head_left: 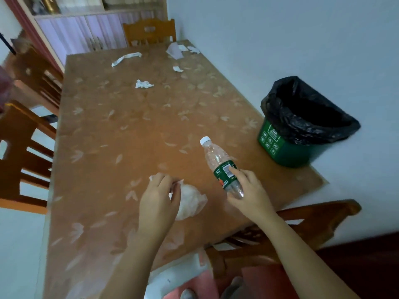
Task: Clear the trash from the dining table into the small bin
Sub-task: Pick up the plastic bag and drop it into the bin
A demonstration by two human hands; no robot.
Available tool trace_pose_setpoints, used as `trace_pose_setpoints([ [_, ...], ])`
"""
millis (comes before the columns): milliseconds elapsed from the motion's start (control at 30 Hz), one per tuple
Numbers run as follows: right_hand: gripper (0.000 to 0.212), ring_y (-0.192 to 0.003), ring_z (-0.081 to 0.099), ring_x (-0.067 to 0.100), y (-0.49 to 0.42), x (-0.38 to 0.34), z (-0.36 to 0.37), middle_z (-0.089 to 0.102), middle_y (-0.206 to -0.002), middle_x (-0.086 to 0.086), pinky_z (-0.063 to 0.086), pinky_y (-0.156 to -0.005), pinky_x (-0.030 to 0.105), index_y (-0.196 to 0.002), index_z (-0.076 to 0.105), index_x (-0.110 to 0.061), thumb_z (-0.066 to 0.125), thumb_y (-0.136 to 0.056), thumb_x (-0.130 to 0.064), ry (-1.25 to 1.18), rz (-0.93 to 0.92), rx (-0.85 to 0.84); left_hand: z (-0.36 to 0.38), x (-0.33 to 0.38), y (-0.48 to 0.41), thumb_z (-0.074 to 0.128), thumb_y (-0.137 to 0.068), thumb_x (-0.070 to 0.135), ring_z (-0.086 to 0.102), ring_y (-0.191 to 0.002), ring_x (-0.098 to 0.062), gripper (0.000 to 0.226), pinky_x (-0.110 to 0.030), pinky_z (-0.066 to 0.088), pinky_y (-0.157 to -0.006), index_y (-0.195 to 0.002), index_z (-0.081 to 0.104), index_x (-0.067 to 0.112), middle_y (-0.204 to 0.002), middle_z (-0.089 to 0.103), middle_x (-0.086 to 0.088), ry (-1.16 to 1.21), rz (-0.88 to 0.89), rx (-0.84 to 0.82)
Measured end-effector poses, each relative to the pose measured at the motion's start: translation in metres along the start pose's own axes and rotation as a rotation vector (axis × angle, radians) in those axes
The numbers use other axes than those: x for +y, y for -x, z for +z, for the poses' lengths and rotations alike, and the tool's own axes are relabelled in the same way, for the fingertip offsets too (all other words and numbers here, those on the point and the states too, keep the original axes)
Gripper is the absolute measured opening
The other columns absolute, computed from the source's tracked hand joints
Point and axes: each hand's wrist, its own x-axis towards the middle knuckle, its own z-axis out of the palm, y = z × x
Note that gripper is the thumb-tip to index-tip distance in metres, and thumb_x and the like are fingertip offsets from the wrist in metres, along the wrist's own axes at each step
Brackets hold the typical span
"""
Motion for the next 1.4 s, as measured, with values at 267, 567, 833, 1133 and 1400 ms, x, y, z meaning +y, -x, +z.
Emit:
trace_pose_setpoints([
  [267,0.062,-0.114,0.044,0.026,-0.04,0.037,-0.105,0.044,-0.13,0.009,0.043,-0.091,0.04,-0.13,0.042,-0.023,0.068,-0.074,-0.021,0.032,-0.115,0.196,0.048,0.085,-0.062,0.062,-0.079,-0.001,0.052,-0.063,-0.019,0.009,-0.028,0.037,-0.053,-0.081,0.066,0.007,-0.075,0.058,-0.003,0.045,0.144,0.077],
  [567,0.062,-0.118,0.043,0.028,-0.108,0.121,-0.22,0.042,-0.135,0.01,0.042,-0.093,0.041,-0.133,0.038,-0.026,0.066,-0.077,-0.027,0.162,-0.133,0.248,0.101,0.173,-0.123,0.063,-0.08,0.001,0.049,-0.063,-0.012,0.008,-0.015,0.033,-0.055,-0.082,0.066,0.007,-0.077,0.058,0.0,0.057,0.138,0.217],
  [833,0.055,-0.117,0.044,0.028,-0.145,0.172,-0.239,0.043,-0.136,0.008,0.043,-0.093,0.04,-0.13,0.043,-0.025,0.063,-0.08,-0.032,0.218,-0.12,0.139,0.14,0.204,-0.146,0.061,-0.08,-0.001,0.05,-0.065,0.0,0.012,-0.004,0.037,-0.061,-0.083,0.066,0.009,-0.075,0.057,0.002,0.105,0.074,0.275],
  [1133,0.043,-0.122,0.041,0.02,-0.15,0.2,-0.234,0.046,-0.134,0.0,0.037,-0.099,0.035,-0.126,0.048,-0.023,0.055,-0.085,-0.036,0.143,-0.241,0.208,0.146,0.221,-0.182,0.059,-0.083,0.005,0.055,-0.069,-0.004,0.016,-0.004,0.039,-0.06,-0.085,0.064,0.02,-0.078,0.061,0.004,0.182,0.008,0.329],
  [1400,0.046,-0.119,0.044,0.016,-0.139,0.218,-0.24,0.05,-0.128,0.003,0.033,-0.098,0.026,-0.128,0.045,-0.019,0.057,-0.085,-0.029,0.032,-0.268,0.248,0.159,0.271,-0.223,0.057,-0.085,0.007,0.053,-0.068,0.004,0.021,-0.007,0.042,-0.061,-0.084,0.059,0.029,-0.078,0.057,0.017,0.294,0.118,0.317],
])
